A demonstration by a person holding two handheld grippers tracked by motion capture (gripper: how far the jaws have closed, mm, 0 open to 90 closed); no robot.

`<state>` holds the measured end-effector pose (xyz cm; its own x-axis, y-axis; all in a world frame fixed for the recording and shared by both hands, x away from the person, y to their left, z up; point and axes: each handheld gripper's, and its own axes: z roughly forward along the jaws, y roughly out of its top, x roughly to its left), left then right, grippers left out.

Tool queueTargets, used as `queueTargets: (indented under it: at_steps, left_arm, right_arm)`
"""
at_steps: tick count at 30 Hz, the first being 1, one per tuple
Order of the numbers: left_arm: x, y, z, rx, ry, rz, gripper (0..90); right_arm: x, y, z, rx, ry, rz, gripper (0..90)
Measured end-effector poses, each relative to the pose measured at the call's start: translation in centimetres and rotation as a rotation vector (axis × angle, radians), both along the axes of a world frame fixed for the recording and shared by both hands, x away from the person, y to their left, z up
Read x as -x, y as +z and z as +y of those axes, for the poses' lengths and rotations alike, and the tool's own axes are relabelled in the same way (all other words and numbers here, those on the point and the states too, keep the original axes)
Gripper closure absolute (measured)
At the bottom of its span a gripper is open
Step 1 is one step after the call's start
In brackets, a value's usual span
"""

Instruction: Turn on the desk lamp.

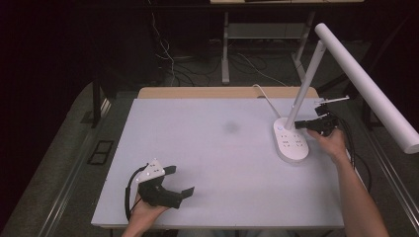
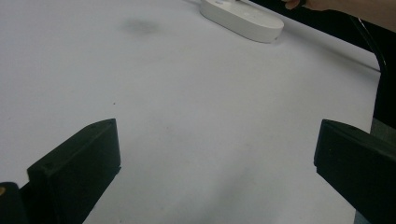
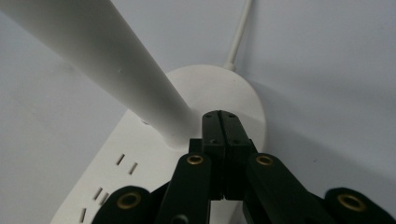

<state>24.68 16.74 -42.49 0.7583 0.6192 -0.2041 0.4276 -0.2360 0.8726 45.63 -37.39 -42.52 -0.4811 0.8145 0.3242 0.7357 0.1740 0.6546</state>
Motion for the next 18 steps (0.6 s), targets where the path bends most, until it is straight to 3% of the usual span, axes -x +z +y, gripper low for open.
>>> queueTargets:
  at_steps: [18]
  left_arm:
    - [0.13, 0.04, -0.01, 0.004, -0.004, -0.003, 0.0]
  right_arm:
    - [0.11, -0.30, 0.33, -0.014, -0.020, -0.013, 90.0]
